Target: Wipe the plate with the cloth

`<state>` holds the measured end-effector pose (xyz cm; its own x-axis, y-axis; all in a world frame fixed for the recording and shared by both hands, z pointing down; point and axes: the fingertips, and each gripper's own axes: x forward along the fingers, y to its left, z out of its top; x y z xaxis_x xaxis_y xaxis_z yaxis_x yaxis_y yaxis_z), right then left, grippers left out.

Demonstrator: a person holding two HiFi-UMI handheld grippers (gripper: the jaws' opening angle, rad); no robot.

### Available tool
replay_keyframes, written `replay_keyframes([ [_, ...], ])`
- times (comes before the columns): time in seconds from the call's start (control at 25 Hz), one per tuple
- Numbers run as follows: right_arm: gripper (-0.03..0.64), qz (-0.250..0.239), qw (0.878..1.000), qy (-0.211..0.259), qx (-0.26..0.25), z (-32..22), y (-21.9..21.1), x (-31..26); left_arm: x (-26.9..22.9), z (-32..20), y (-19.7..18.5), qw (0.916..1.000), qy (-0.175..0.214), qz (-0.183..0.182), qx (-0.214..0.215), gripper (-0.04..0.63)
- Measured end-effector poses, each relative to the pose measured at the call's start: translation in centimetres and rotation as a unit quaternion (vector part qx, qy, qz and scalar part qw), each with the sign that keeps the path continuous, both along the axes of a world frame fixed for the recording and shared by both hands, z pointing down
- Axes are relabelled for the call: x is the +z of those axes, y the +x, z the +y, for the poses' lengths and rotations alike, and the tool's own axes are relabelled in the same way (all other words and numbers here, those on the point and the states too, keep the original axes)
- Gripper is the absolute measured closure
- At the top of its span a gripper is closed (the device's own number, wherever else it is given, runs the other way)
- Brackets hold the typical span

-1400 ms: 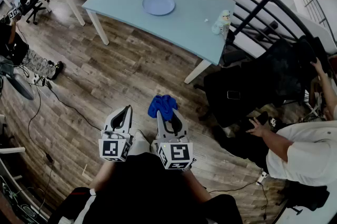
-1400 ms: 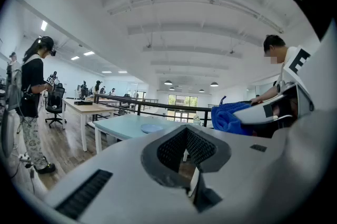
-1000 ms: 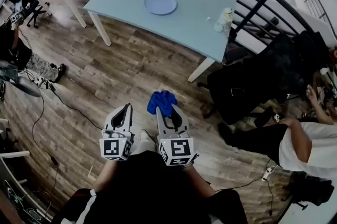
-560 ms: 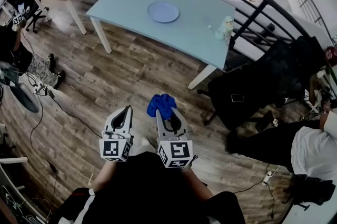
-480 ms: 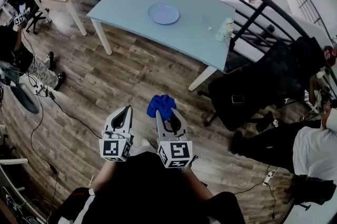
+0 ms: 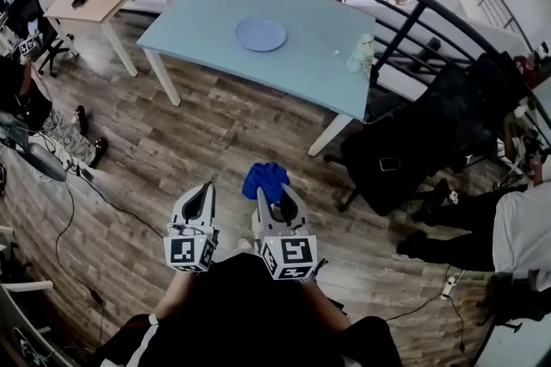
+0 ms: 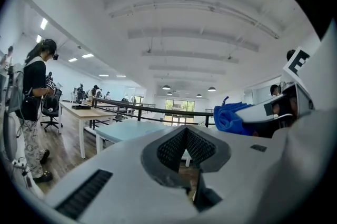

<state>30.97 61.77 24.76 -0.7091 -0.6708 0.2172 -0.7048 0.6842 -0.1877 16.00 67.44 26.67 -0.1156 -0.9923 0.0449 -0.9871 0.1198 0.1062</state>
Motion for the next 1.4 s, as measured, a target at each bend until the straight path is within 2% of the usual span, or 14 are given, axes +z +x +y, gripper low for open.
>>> replay_keyframes([
  [0.56,0.497,-0.004,1.000,0.002,-0.009,-5.8,-4.4,0.9,0.3,-5.1,-3.9,0.9999,-0.002,-0.012,-0.006,0.595],
  [1.08,0.497,0.001,1.000,0.001,-0.023,-15.4,-7.4,0.5,-0.7,-14.8,-6.6,0.9998,0.002,-0.016,-0.013,0.595],
  [1.4,0.497,-0.005,1.000,0.003,-0.024,-21.8,-8.2,0.0,-1.3,-21.6,-6.6,0.9998,0.012,-0.015,-0.004,0.595],
])
